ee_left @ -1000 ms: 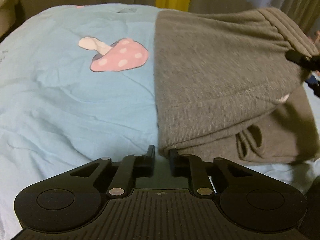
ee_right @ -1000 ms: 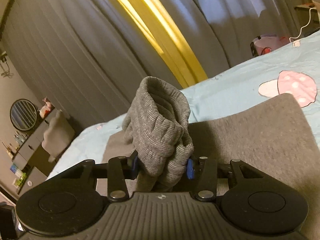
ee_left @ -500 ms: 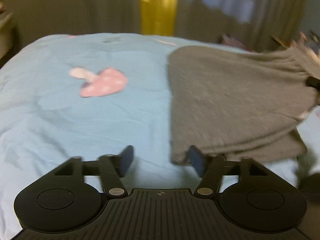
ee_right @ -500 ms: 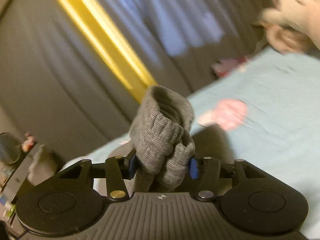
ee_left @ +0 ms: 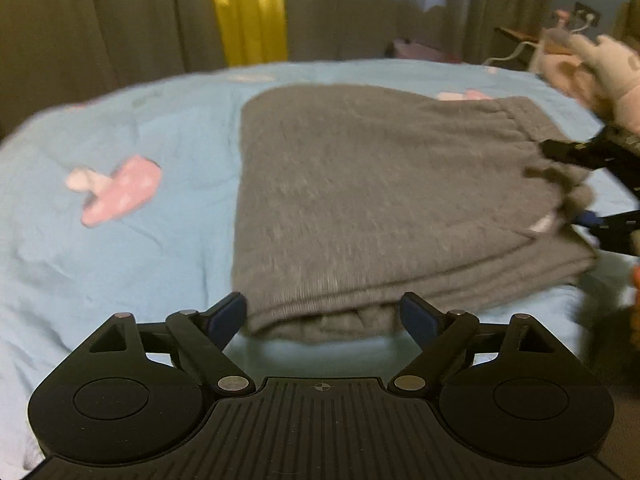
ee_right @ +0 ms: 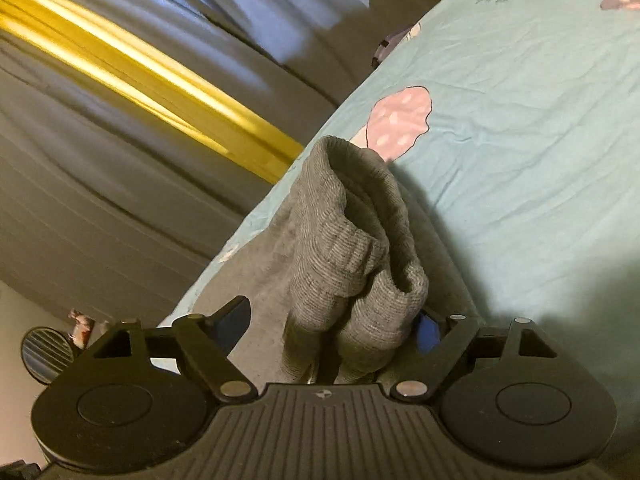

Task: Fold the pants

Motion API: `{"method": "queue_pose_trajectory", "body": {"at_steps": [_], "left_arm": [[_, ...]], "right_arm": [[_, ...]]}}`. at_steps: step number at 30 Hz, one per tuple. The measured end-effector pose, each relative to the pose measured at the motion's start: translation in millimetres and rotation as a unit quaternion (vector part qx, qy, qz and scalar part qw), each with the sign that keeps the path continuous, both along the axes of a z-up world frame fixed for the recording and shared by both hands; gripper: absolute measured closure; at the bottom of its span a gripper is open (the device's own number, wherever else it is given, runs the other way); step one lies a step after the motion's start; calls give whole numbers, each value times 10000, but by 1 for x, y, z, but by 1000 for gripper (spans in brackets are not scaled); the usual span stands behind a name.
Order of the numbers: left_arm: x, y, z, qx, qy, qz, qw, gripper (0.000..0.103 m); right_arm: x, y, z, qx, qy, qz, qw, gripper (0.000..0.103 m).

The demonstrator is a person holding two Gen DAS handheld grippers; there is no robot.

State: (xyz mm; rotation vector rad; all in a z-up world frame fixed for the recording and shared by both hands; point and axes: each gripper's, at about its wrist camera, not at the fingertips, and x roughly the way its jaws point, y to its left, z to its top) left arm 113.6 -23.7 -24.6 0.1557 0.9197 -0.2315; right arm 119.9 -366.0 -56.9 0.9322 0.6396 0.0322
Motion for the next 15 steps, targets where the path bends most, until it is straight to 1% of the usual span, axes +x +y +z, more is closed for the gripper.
{"method": "queue_pose_trajectory", "body": {"at_steps": [1,2,3,4,6,7,8,9,10,11,12,14,15], "left_arm": [[3,-4,-5,125,-3,151,9998,12],[6,-4,-10,135,-6,277,9995,12],[9,-3,-12,110,-30,373,9992,12],[11,-1,-14,75,-47,480,9988,14],[12,8,-12,-156,-118,672,9975,19],[11,14,-10,-281,-140,771,9965,26],[12,19,-9,-410,-140,849,9954,28],[12,24,-10,-521,-97,900,9945,28],[12,27,-10,-611,-27,902,9940,28],[12,29,-10,-701,50,857,9938,26],[13,29,-10,-759,96,801,9938,25],[13,28,-12,-720,121,747,9945,18],[13,25,-13,-675,143,692,9952,18]], "right_arm": [[-1,0,1,14,-39,-11,10000,27],[-4,0,0,3,-67,-34,10000,34],[-4,-2,0,-25,-75,-69,9999,54],[-5,-3,0,-50,-73,-83,9999,55],[-8,-7,-3,123,-123,-73,9998,56],[-8,-8,-4,175,-132,-77,9997,55],[-6,-8,-5,182,-122,-78,9997,54],[-5,-7,-5,184,-124,-75,9997,49],[-5,-6,-5,218,-117,-59,9997,38],[-2,-5,-7,318,-63,-20,9995,33],[2,-5,-11,433,27,3,9991,29],[8,-4,-13,479,136,-53,9987,33],[10,-3,-11,446,224,-133,9987,50]]}}
